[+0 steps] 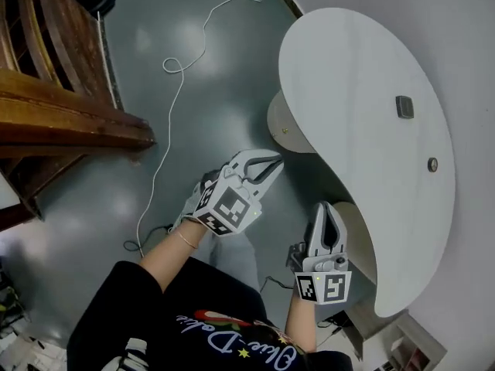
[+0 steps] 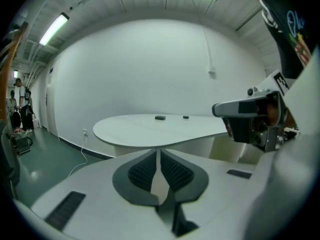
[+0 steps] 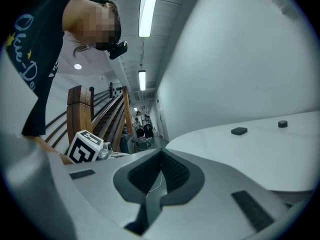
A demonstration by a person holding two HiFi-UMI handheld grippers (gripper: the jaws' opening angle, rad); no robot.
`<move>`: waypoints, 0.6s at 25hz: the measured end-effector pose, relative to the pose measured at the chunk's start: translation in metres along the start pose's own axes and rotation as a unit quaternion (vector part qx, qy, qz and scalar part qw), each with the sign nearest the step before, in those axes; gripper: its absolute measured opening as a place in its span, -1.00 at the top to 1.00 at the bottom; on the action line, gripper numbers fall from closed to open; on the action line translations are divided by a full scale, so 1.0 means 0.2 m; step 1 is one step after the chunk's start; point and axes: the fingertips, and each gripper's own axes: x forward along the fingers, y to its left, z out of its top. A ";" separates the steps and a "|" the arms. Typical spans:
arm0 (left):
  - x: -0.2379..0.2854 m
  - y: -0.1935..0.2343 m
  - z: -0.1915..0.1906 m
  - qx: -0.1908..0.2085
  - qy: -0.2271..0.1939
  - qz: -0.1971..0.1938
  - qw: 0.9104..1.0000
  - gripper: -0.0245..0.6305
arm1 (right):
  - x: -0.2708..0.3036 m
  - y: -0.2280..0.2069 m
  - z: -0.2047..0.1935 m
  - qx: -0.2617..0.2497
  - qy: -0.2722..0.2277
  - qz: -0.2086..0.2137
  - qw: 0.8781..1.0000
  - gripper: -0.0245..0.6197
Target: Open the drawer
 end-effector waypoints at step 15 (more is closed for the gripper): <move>0.41 0.26 -0.50 -0.041 0.019 0.005 0.999 0.91 | 0.36 0.05 -0.33 0.012 0.051 0.038 0.998 0.93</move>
